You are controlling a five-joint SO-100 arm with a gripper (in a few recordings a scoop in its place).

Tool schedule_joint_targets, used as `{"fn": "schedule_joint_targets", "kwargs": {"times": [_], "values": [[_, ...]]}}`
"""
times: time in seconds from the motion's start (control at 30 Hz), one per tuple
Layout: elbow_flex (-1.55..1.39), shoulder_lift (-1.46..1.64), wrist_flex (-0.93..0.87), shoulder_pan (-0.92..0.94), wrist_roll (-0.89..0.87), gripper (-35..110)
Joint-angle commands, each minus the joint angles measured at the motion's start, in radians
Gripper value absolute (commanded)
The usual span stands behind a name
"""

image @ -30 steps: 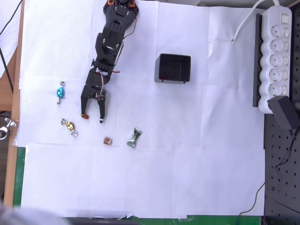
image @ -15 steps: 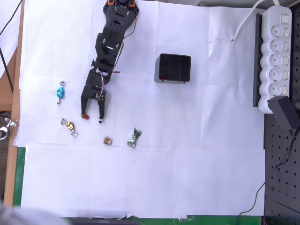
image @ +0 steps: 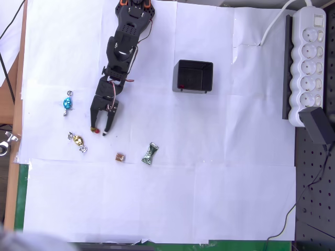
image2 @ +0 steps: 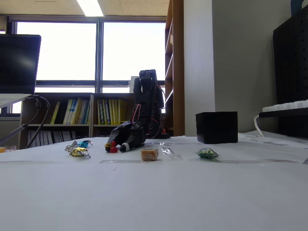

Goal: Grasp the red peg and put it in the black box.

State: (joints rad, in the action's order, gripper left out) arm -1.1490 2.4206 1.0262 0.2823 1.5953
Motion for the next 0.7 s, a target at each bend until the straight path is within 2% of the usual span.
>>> {"fn": "schedule_joint_targets", "kwargs": {"times": [0.0,0.17,0.23,0.3,0.43,0.67], "values": [[-0.029,0.000,-0.012,0.003,0.002,0],[-0.025,-0.034,-0.014,0.006,0.015,0],[-0.014,-0.112,-0.117,0.006,0.002,0],[0.003,-0.249,-0.336,0.006,-0.032,0],[-0.132,-0.537,-1.039,0.006,-0.074,0],[-0.265,-0.792,-1.594,-0.084,-0.117,0]]}}
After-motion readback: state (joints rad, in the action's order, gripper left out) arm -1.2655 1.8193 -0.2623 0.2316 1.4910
